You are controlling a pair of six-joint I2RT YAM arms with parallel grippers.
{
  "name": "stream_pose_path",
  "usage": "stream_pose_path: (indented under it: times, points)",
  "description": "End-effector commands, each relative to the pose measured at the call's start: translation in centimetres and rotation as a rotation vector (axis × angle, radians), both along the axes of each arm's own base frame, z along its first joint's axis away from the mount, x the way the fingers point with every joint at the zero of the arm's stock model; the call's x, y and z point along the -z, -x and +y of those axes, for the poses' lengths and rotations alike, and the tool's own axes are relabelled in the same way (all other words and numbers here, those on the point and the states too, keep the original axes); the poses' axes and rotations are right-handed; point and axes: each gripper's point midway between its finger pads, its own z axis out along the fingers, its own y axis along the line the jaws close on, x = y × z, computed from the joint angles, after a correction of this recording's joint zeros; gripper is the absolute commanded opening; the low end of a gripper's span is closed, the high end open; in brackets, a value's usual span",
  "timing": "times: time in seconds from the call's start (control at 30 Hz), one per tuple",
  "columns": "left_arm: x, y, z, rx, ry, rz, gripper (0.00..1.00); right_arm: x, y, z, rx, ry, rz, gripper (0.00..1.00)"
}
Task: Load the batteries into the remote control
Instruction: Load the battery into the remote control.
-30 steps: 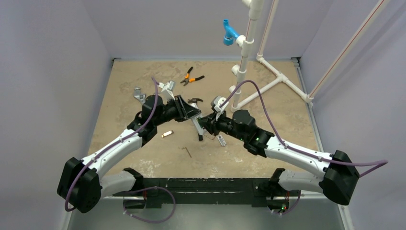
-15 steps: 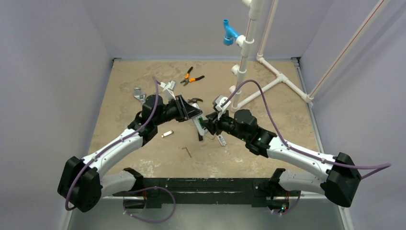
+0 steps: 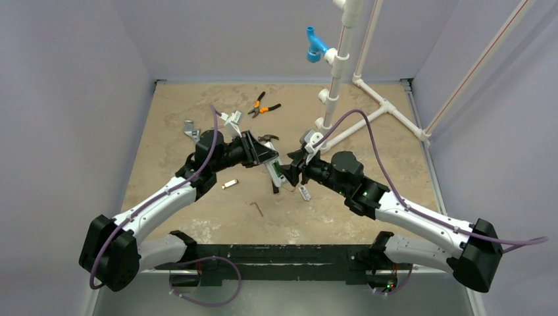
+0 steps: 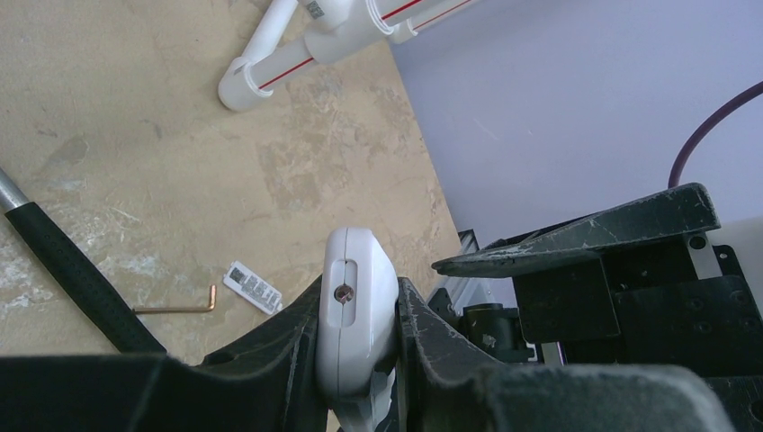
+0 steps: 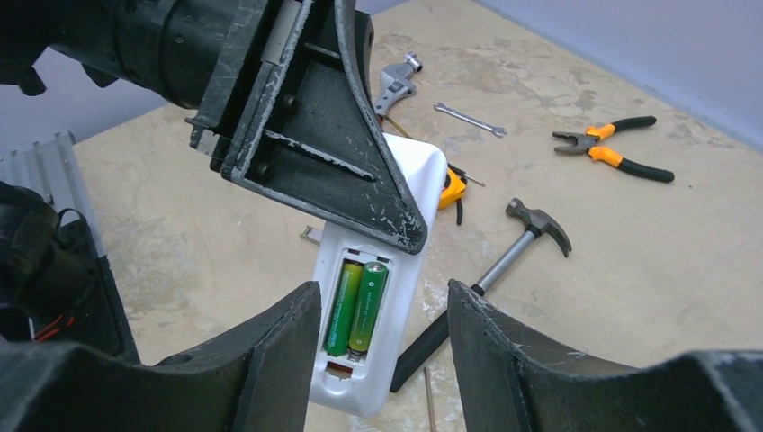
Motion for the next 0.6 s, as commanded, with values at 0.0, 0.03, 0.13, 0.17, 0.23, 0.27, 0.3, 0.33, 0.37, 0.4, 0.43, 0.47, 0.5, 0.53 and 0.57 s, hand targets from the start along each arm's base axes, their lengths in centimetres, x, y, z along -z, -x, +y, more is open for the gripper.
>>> stream_pose_path:
  times: [0.0, 0.03, 0.13, 0.17, 0.23, 0.27, 0.3, 0.33, 0.37, 0.4, 0.43, 0.47, 0.5, 0.53, 0.57]
  points:
    - [-4.0, -0.2, -0.7, 0.023, 0.076, -0.092, 0.0, -3.3, 0.6, 0.4, -0.051, -0.067, -0.062, 0.53]
    - [-3.9, -0.2, -0.7, 0.026, 0.075, -0.09, 0.0, -3.4, 0.8, 0.4, -0.059, -0.072, -0.068, 0.54]
    - [-3.9, 0.0, -0.9, 0.041, 0.076, -0.085, 0.0, -4.0, 0.9, -0.1, -0.055, -0.077, -0.111, 0.61]
    - [-4.0, 0.1, -1.0, 0.051, 0.077, -0.084, 0.0, -4.2, 0.8, -0.4, -0.044, -0.073, -0.132, 0.66]
    - [-4.0, 0.4, -1.2, 0.078, 0.079, -0.078, 0.0, -4.9, 0.9, -1.0, -0.045, -0.037, -0.202, 0.73]
    - [-3.9, 0.5, -1.4, 0.093, 0.08, -0.073, 0.0, -5.1, 1.0, -1.4, -0.048, -0.021, -0.228, 0.75]
    - [-3.8, 0.7, -1.6, 0.11, 0.084, -0.069, 0.0, -5.3, 1.1, -1.6, -0.05, -0.012, -0.248, 0.76]
    - [-3.9, 0.9, -1.7, 0.127, 0.09, -0.069, 0.0, -5.4, 1.2, -1.8, -0.049, -0.002, -0.265, 0.76]
    - [-3.9, 1.0, -1.9, 0.144, 0.097, -0.066, 0.0, -5.3, 1.2, -2.1, -0.046, 0.014, -0.275, 0.76]
    - [-4.0, 1.2, -2.1, 0.162, 0.104, -0.062, 0.0, -5.1, 1.2, -2.3, -0.046, 0.041, -0.285, 0.75]
    - [-4.1, 1.3, -2.3, 0.178, 0.111, -0.061, 0.0, -4.9, 1.2, -2.6, -0.048, 0.079, -0.3, 0.74]
    - [-4.2, 1.5, -2.5, 0.194, 0.118, -0.057, 0.0, -4.7, 1.1, -3.0, -0.041, 0.115, -0.31, 0.72]
    - [-4.2, 1.6, -2.6, 0.209, 0.124, -0.056, 0.0, -4.5, 1.1, -3.3, -0.045, 0.149, -0.32, 0.68]
    - [-4.2, 1.7, -2.8, 0.221, 0.128, -0.054, 0.0, -4.4, 1.2, -3.5, -0.053, 0.181, -0.333, 0.6]
    - [-4.3, 1.9, -2.9, 0.234, 0.131, -0.055, 0.0, -4.1, 1.4, -3.8, -0.072, 0.224, -0.352, 0.54]
